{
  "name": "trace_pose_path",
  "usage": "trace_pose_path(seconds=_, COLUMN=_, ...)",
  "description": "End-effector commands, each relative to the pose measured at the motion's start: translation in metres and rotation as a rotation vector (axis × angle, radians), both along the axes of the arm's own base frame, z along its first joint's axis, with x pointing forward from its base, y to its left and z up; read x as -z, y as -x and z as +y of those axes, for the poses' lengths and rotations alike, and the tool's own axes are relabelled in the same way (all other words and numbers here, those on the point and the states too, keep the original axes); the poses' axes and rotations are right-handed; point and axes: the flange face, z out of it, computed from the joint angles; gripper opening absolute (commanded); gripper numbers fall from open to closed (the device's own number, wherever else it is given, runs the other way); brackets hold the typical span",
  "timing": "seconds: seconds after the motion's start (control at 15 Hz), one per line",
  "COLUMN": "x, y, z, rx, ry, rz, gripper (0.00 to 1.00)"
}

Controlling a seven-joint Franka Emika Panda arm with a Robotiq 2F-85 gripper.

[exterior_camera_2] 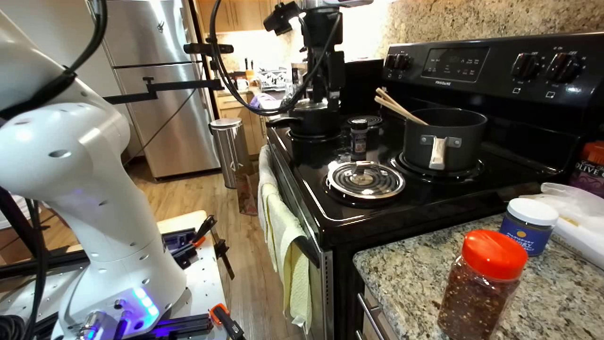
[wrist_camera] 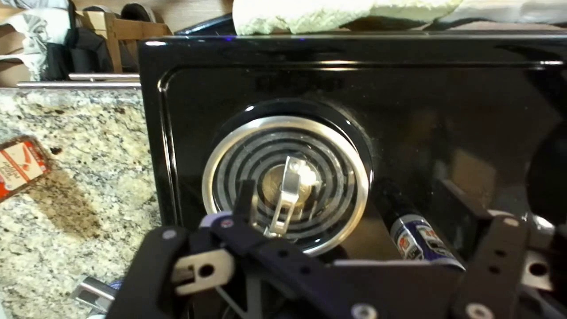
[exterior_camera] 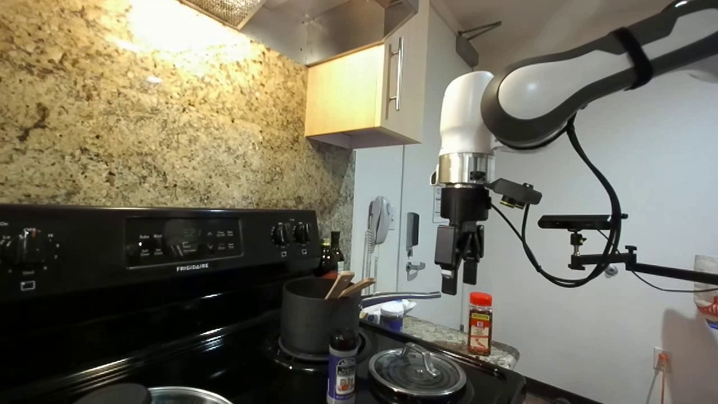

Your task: Get the colourless jar on the right counter and put it in the of the stove

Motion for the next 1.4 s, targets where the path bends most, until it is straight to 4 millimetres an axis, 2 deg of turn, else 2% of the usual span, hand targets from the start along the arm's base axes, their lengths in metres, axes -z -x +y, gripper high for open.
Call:
trace_pose_path(seconds=0.0, x=-0.006, y=-0.016, z=-0.024, rx=0.059, ry=-0.055, rz=-0.08, gripper=1.0)
trace_pose_path(seconds=0.2, x=-0.005, y=-0.02, z=-0.058, rx=0.121, ry=-0.058, rz=-0.12, gripper=1.0)
trace_pose_path(seconds=0.8, x=-0.007, y=-0.021, z=-0.198, rx=0.444, ry=-0.086, rz=-0.148, gripper=1.0)
trace_pose_path(seconds=1.07, x=0.006, y=-0.023, z=-0.245, rx=0.592, ry=-0.155, rz=-0.143, gripper=1.0)
trace_pose_path(seconds=1.33, x=0.032, y=-0.019, z=-0.283, rx=0.745, ry=-0.197, rz=-0.116, gripper=1.0)
